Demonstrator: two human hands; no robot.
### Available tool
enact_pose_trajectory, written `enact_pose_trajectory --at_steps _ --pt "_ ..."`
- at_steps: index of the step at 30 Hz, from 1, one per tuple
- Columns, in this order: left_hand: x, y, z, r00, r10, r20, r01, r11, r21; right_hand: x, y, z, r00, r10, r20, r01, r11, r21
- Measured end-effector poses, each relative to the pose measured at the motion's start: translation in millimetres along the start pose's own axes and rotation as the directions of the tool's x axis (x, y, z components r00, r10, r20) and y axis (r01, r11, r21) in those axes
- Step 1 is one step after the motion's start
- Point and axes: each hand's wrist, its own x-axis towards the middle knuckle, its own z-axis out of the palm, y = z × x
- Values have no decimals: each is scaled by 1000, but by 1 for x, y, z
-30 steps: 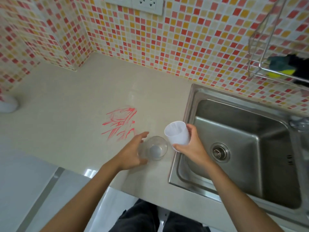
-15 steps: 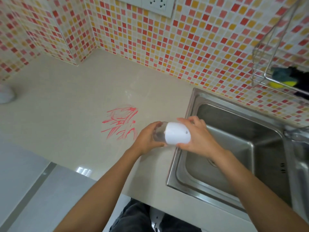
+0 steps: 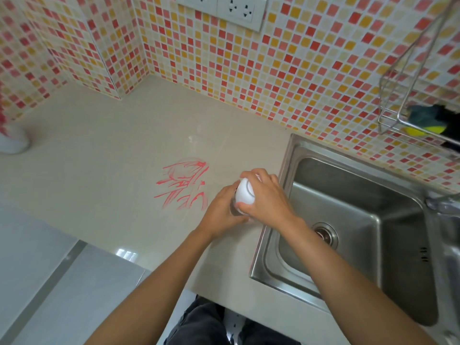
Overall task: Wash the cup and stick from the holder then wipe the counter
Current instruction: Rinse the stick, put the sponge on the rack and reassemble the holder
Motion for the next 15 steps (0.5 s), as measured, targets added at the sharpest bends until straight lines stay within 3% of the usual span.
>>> enact_pose_trajectory --at_steps 15 --pt "3 -7 14 996 -82 -31 81 996 -35 3 2 30 991 124 -55 -117 986 115"
